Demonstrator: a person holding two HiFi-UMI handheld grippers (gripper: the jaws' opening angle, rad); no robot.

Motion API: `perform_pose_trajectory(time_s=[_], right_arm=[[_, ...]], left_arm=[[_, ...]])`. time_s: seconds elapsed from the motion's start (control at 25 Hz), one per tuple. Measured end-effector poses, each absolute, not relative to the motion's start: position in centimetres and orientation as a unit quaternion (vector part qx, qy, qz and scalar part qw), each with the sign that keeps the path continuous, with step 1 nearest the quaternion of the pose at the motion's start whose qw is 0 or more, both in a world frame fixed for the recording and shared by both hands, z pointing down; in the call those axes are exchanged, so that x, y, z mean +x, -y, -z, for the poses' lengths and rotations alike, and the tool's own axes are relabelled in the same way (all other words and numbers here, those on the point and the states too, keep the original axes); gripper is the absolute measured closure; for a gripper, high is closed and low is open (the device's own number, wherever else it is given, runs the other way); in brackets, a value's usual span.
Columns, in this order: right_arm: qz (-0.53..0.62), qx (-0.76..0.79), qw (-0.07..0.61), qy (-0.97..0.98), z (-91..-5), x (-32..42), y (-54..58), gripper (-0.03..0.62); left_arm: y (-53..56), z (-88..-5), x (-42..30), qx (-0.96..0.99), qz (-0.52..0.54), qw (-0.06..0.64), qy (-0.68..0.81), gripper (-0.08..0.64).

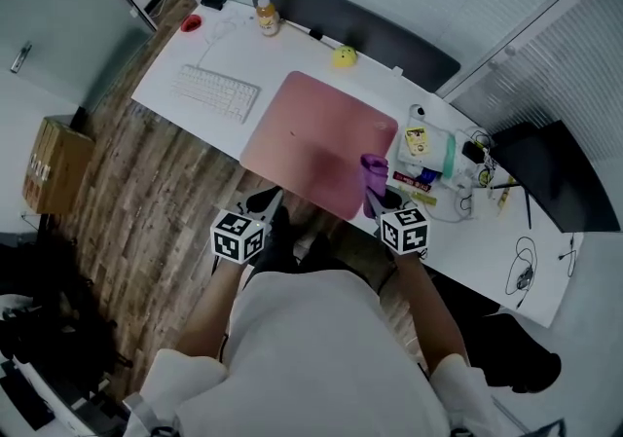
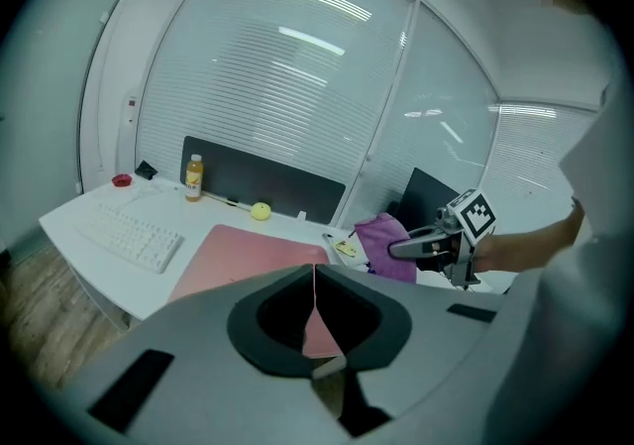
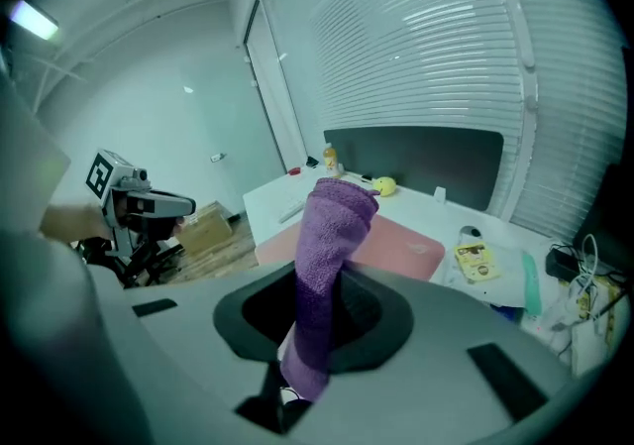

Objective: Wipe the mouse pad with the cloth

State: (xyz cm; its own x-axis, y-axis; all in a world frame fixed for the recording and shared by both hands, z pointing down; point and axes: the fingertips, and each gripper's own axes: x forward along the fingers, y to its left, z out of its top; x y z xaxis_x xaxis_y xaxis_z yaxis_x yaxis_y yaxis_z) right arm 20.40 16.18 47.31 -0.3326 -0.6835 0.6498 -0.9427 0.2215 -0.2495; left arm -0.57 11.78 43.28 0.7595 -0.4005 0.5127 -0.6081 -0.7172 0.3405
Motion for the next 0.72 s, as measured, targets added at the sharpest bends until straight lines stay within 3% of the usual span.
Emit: perform_pose_trajectory(time_s=[0.72], right_arm=[[-0.195, 0.692, 0.129, 0.683, -35.4, 22.0, -19.2, 0.517]], left_arm=[[-8.1, -33.8, -5.5, 0.942, -0.141, 0.164, 0.257, 0.54]])
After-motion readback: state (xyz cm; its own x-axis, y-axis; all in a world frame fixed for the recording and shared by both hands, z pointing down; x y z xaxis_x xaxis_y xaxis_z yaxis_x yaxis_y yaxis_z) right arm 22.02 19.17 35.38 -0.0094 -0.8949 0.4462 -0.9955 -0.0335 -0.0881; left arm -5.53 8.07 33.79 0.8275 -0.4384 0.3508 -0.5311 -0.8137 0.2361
